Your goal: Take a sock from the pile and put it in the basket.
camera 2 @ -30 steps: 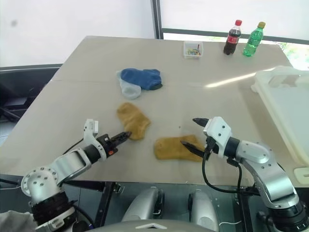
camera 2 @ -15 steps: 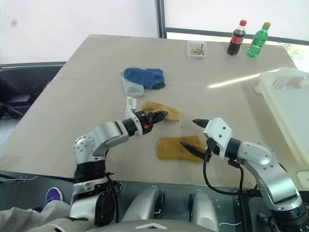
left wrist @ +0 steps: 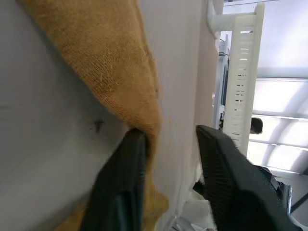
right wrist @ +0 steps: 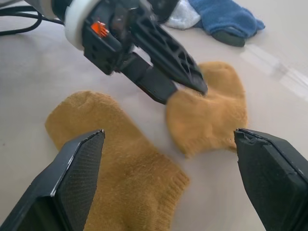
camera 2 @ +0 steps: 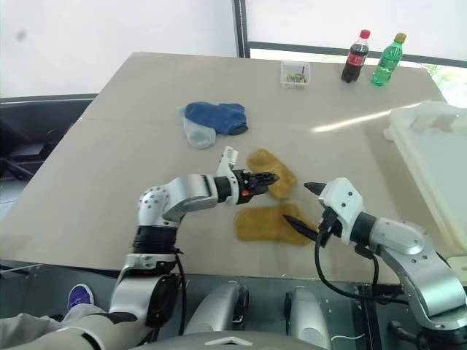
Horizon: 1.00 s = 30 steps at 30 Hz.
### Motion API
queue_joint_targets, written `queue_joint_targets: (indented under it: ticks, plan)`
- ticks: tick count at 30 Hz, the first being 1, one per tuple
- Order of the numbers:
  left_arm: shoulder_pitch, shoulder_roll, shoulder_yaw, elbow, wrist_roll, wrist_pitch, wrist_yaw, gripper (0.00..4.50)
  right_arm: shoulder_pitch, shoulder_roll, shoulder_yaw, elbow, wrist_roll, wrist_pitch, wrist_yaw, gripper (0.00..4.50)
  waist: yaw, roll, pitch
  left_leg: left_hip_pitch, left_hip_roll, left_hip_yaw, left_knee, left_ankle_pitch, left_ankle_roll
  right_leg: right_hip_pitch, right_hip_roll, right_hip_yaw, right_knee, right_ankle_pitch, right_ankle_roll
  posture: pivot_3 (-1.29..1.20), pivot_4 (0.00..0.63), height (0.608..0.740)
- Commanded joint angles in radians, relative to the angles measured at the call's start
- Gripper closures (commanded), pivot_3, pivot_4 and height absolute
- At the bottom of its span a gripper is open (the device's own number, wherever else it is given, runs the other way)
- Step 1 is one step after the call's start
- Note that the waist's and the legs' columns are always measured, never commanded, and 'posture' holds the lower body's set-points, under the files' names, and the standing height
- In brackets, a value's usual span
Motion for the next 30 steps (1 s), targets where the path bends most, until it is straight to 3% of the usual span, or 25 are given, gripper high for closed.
queue_joint_targets:
  ticks: [1,3,5,8,11,16,21,30]
  plan:
    - [0.036,0.209,-0.045,-0.261,0.082,0.133,-0.228,1.98,-0.063,0.021,0.001,0.035,-0.008,0.054,-0.061,0.08,-0.012,0.0,0.001,0.0,0.0,0.0,0.0,0.0,-0.001,0.0,-0.002,0.0,0.0,0.0,-0.001,0.0,0.15,0.729]
    - [0.057,0.373,-0.128,-0.398,0.314,0.093,-0.449,1.98,-0.118,0.052,0.035,0.112,-0.065,0.085,-0.13,0.08,-0.017,0.0,0.001,0.0,0.0,0.0,-0.001,0.002,-0.003,0.0,0.002,-0.001,0.0,-0.001,-0.002,0.0,0.15,0.729]
    - [0.082,0.482,-0.209,-0.447,0.543,-0.066,-0.673,1.98,-0.17,0.094,0.061,0.175,-0.067,0.107,-0.148,0.08,-0.017,0.002,0.001,0.002,0.0,0.002,-0.002,0.002,-0.004,0.0,0.002,0.0,-0.001,-0.001,-0.002,0.0,0.15,0.729]
    - [0.093,0.527,-0.264,-0.387,0.75,-0.239,-0.884,1.98,-0.234,0.157,0.099,0.218,-0.066,0.139,-0.168,0.08,-0.013,0.004,0.002,0.003,-0.001,0.005,-0.003,0.001,-0.003,0.0,0.0,0.002,-0.002,-0.001,-0.002,0.0,0.15,0.729]
    - [0.033,0.502,-0.297,-0.257,0.888,-0.324,-0.996,1.91,-0.289,0.213,0.133,0.259,-0.063,0.188,-0.187,0.95,-0.012,0.004,0.002,-0.002,0.0,0.003,-0.004,0.002,-0.003,-0.003,-0.004,0.001,-0.004,-0.001,-0.002,0.0,0.15,0.729]
    - [-0.109,0.44,-0.36,-0.01,1.099,-0.448,-1.159,1.91,-0.373,0.294,0.162,0.422,-0.118,0.24,-0.264,0.95,-0.016,0.004,0.003,-0.003,-0.001,0.002,-0.004,0.002,-0.003,-0.003,0.001,0.0,-0.004,-0.001,-0.002,0.0,0.15,0.729]
    - [-0.203,0.376,-0.354,0.18,1.227,-0.536,-1.267,1.91,-0.39,0.282,0.196,0.485,-0.17,0.256,-0.272,0.95,-0.019,0.004,0.003,-0.002,-0.001,0.003,-0.005,0.0,0.0,-0.004,0.002,0.0,-0.005,0.002,0.003,0.0,0.15,0.729]
    - [-0.433,0.116,-0.257,0.639,1.324,-0.579,-1.293,1.91,-0.394,0.25,0.213,0.477,-0.186,0.249,-0.228,0.95,-0.018,0.002,0.004,-0.002,-0.001,0.001,0.0,-0.002,0.005,0.0,0.002,-0.006,-0.003,0.002,0.004,0.0,0.15,0.729]
